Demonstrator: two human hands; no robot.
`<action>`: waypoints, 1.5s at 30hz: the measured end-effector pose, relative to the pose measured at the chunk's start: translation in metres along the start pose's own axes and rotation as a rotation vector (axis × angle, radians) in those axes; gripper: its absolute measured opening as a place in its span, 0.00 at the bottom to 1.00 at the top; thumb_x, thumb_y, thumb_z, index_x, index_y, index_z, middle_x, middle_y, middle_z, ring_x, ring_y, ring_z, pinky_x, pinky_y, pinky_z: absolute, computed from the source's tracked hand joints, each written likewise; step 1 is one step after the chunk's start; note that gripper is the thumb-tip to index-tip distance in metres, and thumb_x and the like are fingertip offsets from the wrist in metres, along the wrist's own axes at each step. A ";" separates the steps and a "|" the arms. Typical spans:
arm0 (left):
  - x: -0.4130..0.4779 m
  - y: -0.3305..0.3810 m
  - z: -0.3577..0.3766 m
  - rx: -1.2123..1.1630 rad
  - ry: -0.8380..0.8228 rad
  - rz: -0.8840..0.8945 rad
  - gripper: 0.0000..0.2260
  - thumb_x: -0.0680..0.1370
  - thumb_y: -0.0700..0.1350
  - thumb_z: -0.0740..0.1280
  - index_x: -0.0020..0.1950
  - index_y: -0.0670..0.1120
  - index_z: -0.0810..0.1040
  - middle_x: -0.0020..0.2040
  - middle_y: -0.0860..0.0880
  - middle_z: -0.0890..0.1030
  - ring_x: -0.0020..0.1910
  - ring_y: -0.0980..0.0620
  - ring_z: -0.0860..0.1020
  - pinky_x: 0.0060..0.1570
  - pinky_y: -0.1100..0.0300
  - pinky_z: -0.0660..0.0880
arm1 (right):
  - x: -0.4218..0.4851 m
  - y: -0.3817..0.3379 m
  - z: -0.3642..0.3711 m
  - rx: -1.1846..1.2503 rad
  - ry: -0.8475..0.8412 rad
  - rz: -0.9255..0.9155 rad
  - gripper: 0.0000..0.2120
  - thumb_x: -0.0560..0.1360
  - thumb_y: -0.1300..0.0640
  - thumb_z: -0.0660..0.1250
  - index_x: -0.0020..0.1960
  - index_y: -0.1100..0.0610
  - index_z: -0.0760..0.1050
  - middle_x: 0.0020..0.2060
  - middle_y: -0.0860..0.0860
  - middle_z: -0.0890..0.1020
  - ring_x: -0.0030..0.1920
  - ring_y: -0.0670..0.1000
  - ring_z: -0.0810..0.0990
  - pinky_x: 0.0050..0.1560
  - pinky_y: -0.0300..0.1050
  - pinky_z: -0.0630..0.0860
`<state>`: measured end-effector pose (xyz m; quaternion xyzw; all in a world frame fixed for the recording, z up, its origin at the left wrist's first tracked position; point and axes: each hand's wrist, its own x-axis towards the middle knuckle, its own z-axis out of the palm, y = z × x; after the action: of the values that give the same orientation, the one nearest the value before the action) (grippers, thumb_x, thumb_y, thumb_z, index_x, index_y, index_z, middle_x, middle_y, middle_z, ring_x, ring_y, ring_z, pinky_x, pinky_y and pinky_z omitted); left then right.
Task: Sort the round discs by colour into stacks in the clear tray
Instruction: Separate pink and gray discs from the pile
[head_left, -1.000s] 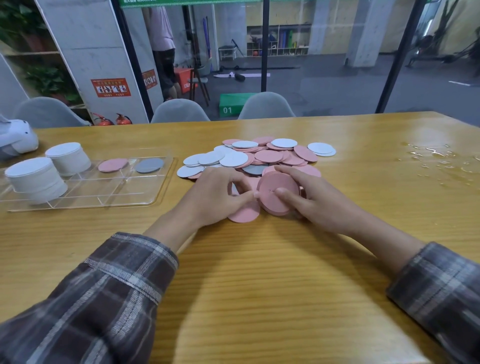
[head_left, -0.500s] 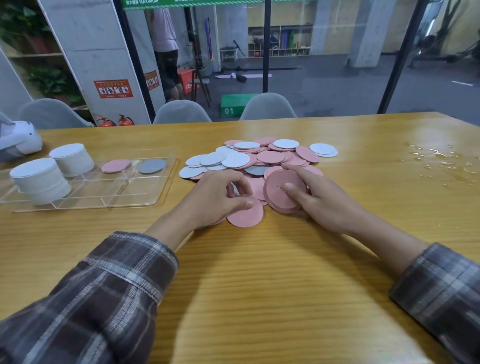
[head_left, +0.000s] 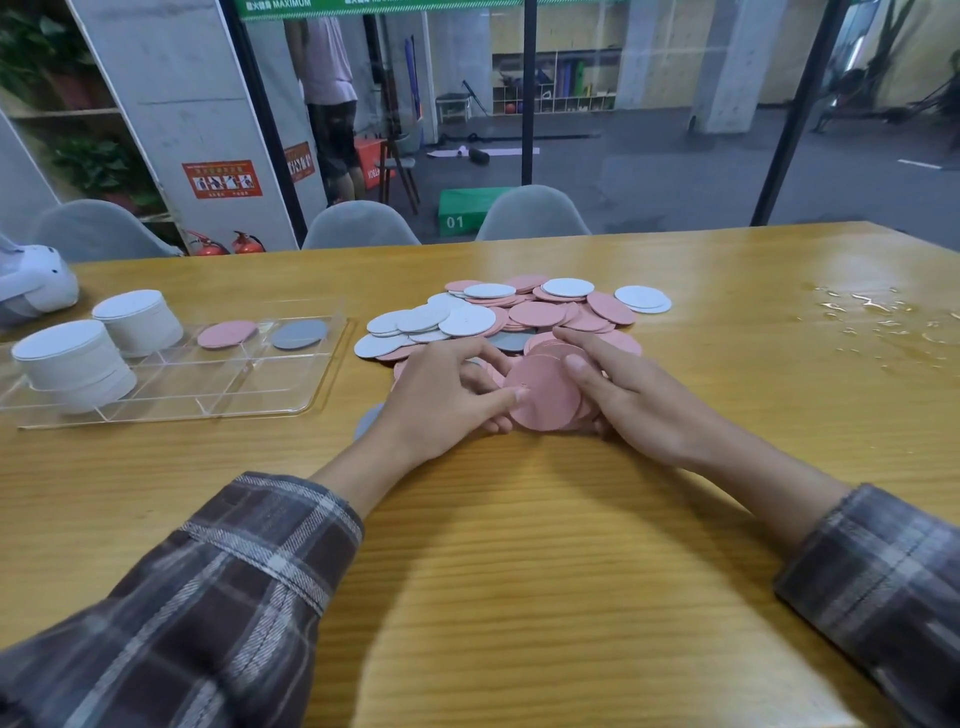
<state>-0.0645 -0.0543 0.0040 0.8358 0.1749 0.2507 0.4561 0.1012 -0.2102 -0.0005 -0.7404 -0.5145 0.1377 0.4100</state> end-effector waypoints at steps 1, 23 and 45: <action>-0.001 0.002 0.002 -0.006 0.013 -0.002 0.09 0.75 0.42 0.79 0.51 0.42 0.82 0.35 0.47 0.86 0.36 0.47 0.87 0.42 0.51 0.85 | -0.001 -0.001 -0.001 -0.039 -0.008 -0.015 0.22 0.85 0.48 0.57 0.79 0.46 0.64 0.43 0.44 0.81 0.34 0.39 0.77 0.42 0.32 0.74; 0.003 -0.006 -0.049 0.557 -0.113 0.113 0.07 0.75 0.41 0.73 0.47 0.54 0.88 0.47 0.57 0.82 0.44 0.65 0.77 0.43 0.72 0.70 | -0.003 -0.004 -0.001 -0.228 -0.036 -0.144 0.30 0.82 0.49 0.65 0.81 0.49 0.58 0.71 0.41 0.72 0.65 0.39 0.70 0.60 0.34 0.65; 0.005 -0.017 -0.062 0.499 -0.143 0.047 0.06 0.72 0.48 0.80 0.44 0.52 0.85 0.42 0.55 0.84 0.40 0.58 0.79 0.42 0.63 0.76 | 0.006 -0.016 0.024 -0.186 0.008 -0.164 0.29 0.82 0.52 0.66 0.81 0.49 0.61 0.67 0.44 0.78 0.58 0.43 0.77 0.57 0.38 0.68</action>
<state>-0.0975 -0.0013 0.0187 0.9419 0.1794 0.1506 0.2409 0.0783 -0.1919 -0.0022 -0.7313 -0.5822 0.0524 0.3514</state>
